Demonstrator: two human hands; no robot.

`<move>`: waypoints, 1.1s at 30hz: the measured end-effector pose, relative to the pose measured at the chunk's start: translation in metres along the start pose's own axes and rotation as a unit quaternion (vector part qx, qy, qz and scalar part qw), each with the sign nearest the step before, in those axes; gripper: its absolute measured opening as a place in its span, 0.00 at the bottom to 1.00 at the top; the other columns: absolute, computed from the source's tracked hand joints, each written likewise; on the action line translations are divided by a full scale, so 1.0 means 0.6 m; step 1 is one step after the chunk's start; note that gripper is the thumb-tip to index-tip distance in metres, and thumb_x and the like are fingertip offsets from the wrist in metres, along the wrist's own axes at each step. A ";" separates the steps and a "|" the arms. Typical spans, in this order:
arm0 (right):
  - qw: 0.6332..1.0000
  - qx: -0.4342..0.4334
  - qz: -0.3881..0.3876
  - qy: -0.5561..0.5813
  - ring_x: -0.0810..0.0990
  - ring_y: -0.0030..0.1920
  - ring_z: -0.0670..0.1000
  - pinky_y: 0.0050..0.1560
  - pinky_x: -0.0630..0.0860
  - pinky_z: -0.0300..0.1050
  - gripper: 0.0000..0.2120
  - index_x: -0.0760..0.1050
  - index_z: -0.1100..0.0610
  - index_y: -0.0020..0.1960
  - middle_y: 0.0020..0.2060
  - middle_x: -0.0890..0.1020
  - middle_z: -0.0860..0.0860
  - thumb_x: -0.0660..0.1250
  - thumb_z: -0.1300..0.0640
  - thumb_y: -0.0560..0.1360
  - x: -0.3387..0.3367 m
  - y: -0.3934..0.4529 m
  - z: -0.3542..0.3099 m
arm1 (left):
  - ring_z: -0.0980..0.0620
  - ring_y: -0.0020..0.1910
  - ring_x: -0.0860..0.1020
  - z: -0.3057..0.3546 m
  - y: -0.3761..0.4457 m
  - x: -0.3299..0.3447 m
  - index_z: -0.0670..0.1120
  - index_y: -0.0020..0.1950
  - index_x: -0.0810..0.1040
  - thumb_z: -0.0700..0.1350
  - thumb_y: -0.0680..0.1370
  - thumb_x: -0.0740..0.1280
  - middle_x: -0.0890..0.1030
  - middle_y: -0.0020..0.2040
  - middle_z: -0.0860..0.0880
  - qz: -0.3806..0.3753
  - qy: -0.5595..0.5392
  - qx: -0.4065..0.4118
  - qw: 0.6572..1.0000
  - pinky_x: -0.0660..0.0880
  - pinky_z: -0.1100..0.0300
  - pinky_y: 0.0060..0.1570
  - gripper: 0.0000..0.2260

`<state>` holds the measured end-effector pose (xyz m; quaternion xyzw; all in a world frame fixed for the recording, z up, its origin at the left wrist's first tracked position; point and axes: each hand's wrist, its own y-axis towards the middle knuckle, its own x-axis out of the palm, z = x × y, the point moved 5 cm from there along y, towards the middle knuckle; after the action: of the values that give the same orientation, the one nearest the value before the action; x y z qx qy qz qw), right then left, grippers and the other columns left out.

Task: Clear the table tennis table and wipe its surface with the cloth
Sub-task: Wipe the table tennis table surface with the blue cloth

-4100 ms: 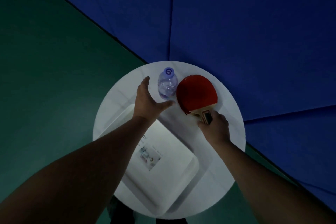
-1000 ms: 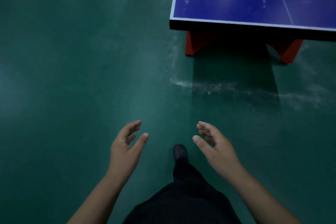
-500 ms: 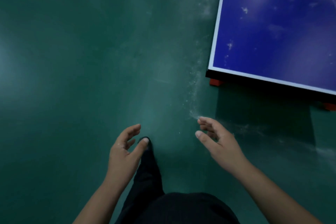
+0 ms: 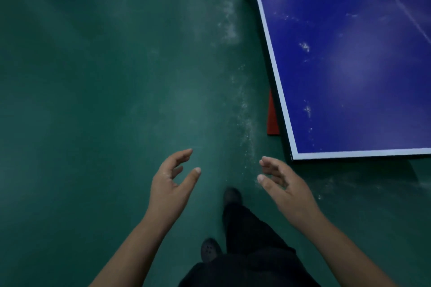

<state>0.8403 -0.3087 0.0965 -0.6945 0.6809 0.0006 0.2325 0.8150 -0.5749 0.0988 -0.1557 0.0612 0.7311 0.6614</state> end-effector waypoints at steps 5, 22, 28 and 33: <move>1.000 0.017 0.012 0.015 0.76 0.64 0.40 0.68 0.74 0.51 0.19 0.71 0.38 0.65 0.62 0.78 0.39 0.70 0.50 0.77 0.006 0.185 -0.036 | 0.59 0.62 0.78 0.000 0.190 0.035 0.55 0.60 0.79 0.50 0.73 0.70 0.81 0.59 0.60 -0.032 0.003 -0.007 0.999 0.73 0.53 0.66 0.15; 0.998 0.035 0.052 -0.008 0.75 0.63 0.38 0.68 0.73 0.49 0.19 0.69 0.35 0.65 0.62 0.77 0.36 0.69 0.47 0.77 -0.069 0.816 -0.250 | 0.61 0.61 0.78 0.115 0.888 0.121 0.53 0.59 0.79 0.49 0.73 0.70 0.81 0.58 0.61 -0.071 0.019 0.015 0.997 0.73 0.59 0.66 0.15; 0.994 0.047 0.098 -0.016 0.75 0.62 0.37 0.67 0.73 0.45 0.18 0.69 0.37 0.65 0.61 0.77 0.37 0.68 0.49 0.78 -0.060 1.060 -0.327 | 0.61 0.61 0.77 0.129 1.182 0.163 0.52 0.60 0.79 0.44 0.76 0.72 0.81 0.60 0.58 -0.137 0.034 0.033 0.989 0.71 0.56 0.67 0.13; 0.989 0.056 0.133 -0.022 0.73 0.62 0.34 0.66 0.71 0.39 0.18 0.69 0.38 0.66 0.61 0.76 0.36 0.68 0.50 0.78 -0.074 1.247 -0.396 | 0.67 0.62 0.74 0.171 1.412 0.197 0.61 0.58 0.77 0.47 0.77 0.72 0.79 0.60 0.62 -0.172 0.050 0.066 0.982 0.69 0.63 0.66 0.13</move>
<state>0.0543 -0.3170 0.0816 -0.5838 0.7605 0.0089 0.2840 -0.0449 -0.5323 0.0604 -0.1563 0.1150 0.5917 0.7825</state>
